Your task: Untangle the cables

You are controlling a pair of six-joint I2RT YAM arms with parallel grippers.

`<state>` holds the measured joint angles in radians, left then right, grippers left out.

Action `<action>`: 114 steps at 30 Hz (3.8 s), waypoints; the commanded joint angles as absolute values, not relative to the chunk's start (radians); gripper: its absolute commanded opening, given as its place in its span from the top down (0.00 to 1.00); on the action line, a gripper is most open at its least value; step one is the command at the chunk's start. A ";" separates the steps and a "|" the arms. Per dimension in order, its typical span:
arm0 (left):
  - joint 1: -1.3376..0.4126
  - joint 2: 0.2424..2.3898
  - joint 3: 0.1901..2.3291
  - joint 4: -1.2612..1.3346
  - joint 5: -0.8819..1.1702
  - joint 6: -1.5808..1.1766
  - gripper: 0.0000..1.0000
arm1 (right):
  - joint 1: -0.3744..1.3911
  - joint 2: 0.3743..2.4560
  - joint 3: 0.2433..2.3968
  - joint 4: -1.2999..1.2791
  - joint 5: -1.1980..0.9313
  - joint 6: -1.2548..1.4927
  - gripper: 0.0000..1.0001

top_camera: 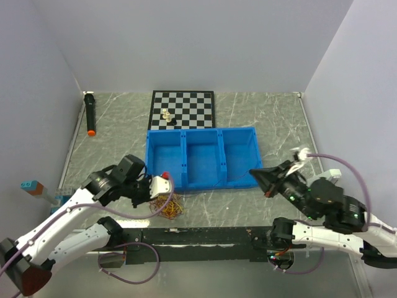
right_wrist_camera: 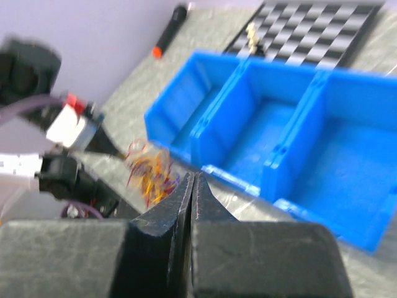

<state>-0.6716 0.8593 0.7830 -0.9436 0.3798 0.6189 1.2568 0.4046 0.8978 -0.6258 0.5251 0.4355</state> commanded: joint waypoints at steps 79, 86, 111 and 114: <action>-0.607 0.712 0.299 -0.801 -0.308 1.002 0.99 | 1.098 0.707 2.253 -0.368 0.522 -0.399 1.00; -0.606 0.747 0.238 -0.767 -0.391 1.029 0.99 | 1.077 0.669 2.274 -0.325 0.526 -0.423 1.00; -0.606 0.847 0.769 -0.890 0.097 0.782 0.99 | 1.086 0.955 2.190 -0.193 0.390 -0.413 1.00; -0.606 0.825 0.747 -0.888 0.109 0.784 0.99 | 1.086 1.032 2.232 -0.166 0.362 -0.431 1.00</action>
